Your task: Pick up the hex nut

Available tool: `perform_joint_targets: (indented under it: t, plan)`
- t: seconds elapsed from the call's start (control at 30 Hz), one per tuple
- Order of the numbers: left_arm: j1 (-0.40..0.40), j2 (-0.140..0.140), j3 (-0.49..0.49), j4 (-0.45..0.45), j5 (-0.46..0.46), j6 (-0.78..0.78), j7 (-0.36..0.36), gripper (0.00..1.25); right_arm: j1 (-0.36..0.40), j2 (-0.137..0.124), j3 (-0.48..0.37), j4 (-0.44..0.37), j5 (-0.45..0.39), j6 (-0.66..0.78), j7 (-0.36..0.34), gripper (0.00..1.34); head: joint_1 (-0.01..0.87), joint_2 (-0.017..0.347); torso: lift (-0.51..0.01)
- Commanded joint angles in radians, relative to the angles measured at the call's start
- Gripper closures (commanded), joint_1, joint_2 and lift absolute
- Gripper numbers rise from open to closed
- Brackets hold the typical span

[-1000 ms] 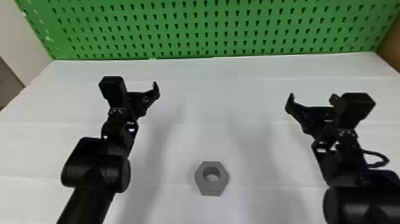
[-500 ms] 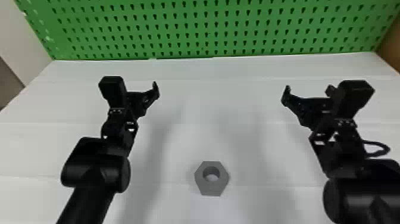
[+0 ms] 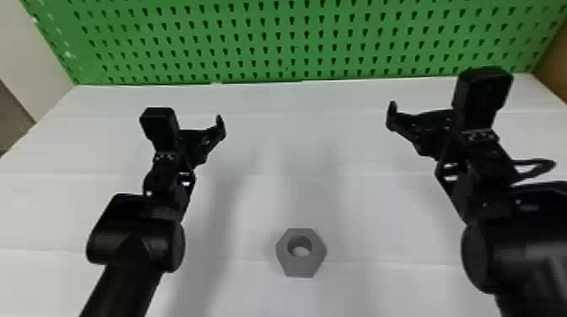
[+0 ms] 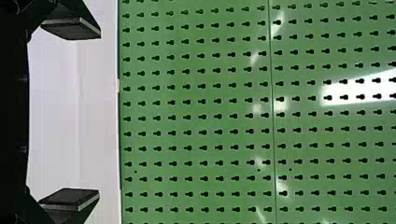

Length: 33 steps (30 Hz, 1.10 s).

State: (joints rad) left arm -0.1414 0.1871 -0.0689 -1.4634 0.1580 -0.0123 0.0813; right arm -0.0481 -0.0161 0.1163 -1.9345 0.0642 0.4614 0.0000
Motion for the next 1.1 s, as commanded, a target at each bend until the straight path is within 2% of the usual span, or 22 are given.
perform_joint_targets:
  t: [0.0,0.2,0.57,0.87,1.07]
  plan:
    - [-0.001,0.0,0.0,0.0,0.0,0.0,0.0,0.09,-0.018,-0.007,0.022,-0.05,0.009,0.109,0.002,0.09,0.785,0.149,-0.087]
    - [-0.003,0.0,0.001,0.0,0.0,0.0,0.0,0.09,-0.055,-0.008,0.031,-0.092,0.039,0.263,0.061,0.09,0.785,0.149,-0.087]
    - [-0.003,0.0,0.001,0.0,-0.002,0.0,0.0,0.09,-0.113,-0.007,0.072,-0.141,0.074,0.542,0.126,0.09,0.785,0.149,-0.087]
    - [-0.003,0.0,0.004,0.0,-0.005,0.0,0.0,0.09,-0.187,-0.013,0.12,-0.169,0.074,0.793,0.155,0.1,0.785,0.149,-0.087]
    - [-0.004,0.0,0.004,0.0,-0.005,0.0,0.0,0.09,-0.225,-0.016,0.157,-0.169,0.06,0.908,0.163,0.1,0.785,0.149,-0.087]
